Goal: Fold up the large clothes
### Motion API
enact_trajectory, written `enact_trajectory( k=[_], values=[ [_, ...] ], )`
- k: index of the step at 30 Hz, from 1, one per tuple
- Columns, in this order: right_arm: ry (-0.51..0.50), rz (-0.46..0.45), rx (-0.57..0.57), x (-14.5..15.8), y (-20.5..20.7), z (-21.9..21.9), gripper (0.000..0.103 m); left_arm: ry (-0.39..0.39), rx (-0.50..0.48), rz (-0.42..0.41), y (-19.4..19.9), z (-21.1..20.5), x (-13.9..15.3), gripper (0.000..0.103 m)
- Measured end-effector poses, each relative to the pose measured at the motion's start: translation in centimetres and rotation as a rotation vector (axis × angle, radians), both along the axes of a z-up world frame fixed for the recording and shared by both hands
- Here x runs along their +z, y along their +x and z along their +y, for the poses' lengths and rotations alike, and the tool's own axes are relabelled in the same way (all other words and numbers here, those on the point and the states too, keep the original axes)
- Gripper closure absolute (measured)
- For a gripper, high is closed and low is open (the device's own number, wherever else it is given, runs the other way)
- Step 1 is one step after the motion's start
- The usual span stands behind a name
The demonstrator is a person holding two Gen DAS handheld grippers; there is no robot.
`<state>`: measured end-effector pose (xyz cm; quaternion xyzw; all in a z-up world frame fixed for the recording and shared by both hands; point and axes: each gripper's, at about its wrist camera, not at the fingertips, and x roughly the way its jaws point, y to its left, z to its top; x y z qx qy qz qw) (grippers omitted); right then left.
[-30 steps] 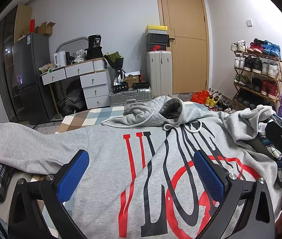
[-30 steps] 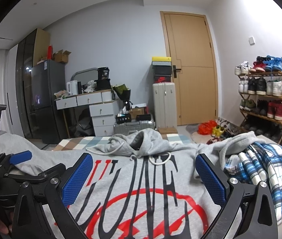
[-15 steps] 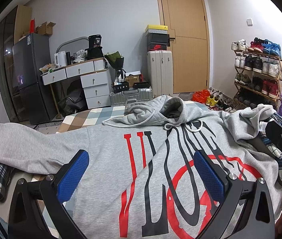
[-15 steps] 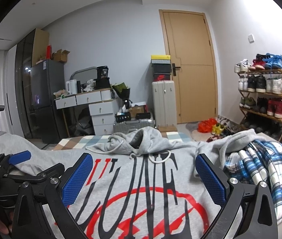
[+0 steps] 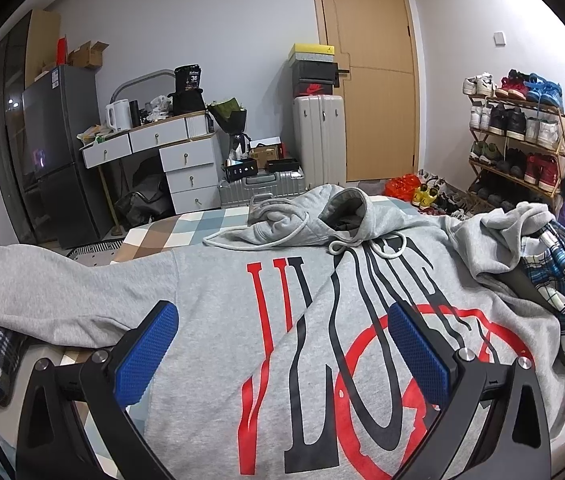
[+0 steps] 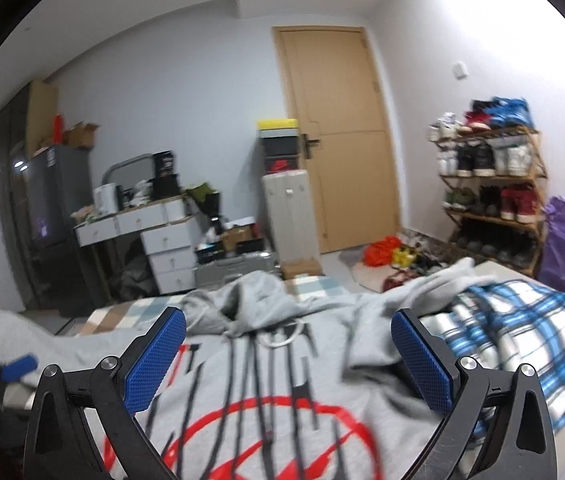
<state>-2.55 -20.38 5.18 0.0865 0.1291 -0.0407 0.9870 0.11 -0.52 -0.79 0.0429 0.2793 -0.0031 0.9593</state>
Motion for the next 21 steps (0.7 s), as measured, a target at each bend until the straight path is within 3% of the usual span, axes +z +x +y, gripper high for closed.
enact_trajectory(
  k=[2, 4, 10, 14, 17, 21],
  values=[
    [0.043, 0.042, -0.016, 0.8, 1.0, -2.9, 0.000, 0.005, -0.014, 0.013, 0.2, -0.3, -0.3, 0.001],
    [0.069, 0.091, -0.024, 1.5, 2.1, -5.9, 0.000, 0.021, -0.023, 0.078, 0.4, -0.5, -0.2, 0.001],
    [0.244, 0.224, -0.134, 3.4, 6.4, -20.2, 0.000, 0.063, -0.028, 0.024, 0.9, -0.5, -0.6, 0.001],
    [0.395, 0.405, -0.187, 0.8, 11.4, -29.5, 0.000, 0.130, -0.033, 0.033, 1.6, -0.8, -1.4, 0.001],
    [0.434, 0.473, -0.234, -1.5, 13.7, -33.4, 0.000, 0.129, -0.042, 0.064, 2.1, -1.1, -1.9, 0.001],
    [0.508, 0.597, -0.213, -5.0, 18.0, -36.6, 0.003, 0.124, -0.052, 0.092, 2.2, -1.4, -2.4, 0.001]
  ],
)
